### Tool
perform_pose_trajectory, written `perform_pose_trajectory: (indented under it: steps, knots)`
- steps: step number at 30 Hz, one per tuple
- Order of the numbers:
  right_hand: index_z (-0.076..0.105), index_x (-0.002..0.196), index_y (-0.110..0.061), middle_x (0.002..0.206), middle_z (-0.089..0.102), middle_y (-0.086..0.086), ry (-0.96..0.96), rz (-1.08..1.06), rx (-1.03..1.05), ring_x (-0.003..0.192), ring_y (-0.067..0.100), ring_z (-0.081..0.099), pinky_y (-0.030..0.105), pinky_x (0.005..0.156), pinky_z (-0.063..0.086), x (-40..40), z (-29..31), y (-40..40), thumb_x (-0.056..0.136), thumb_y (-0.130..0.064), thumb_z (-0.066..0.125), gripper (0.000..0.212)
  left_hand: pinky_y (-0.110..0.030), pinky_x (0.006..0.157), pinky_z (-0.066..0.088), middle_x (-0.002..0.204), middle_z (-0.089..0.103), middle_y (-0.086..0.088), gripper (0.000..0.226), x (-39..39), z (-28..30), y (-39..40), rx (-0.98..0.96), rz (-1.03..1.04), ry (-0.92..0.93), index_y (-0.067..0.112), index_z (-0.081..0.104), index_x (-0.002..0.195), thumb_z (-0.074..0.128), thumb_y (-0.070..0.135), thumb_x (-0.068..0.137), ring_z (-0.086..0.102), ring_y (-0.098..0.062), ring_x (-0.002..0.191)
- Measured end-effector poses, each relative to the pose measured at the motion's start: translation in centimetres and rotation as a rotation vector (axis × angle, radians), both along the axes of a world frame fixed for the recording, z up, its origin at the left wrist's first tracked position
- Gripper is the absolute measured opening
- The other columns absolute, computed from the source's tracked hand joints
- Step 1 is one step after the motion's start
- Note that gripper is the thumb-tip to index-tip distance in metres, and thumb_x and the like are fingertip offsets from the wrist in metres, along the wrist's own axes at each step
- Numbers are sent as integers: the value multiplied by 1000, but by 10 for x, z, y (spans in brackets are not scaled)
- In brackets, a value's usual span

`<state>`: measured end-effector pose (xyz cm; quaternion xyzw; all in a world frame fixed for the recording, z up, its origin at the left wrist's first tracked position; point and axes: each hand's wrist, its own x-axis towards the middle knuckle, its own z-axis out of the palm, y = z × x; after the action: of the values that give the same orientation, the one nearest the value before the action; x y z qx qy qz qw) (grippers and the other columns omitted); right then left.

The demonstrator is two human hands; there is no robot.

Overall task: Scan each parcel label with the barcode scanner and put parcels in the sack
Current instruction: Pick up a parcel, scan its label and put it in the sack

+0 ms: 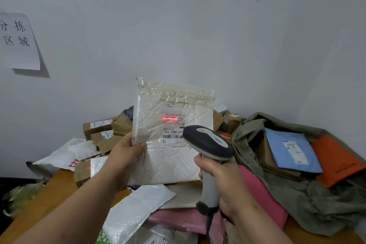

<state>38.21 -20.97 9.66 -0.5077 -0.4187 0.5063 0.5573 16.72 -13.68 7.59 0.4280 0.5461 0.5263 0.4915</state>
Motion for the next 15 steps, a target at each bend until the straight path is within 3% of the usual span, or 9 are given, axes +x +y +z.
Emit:
perform_pose_trajectory:
  steps: [2,15]
  knots:
    - [74,65,-29,67,65,-4,0,5,5,66,16,56,36,66,48,0,-1,1,80,-6,76,28,-51,90,54,112,72,-2,23,-1,-1,1,-8,5,4,25,65,119,60,18,98,66,-30,105]
    - [74,67,-30,68,65,-5,-7,-8,17,65,16,55,35,64,48,4,-5,6,80,-8,76,26,-32,64,50,106,70,0,19,5,4,-1,-22,-8,-20,23,63,116,58,15,99,65,-23,93]
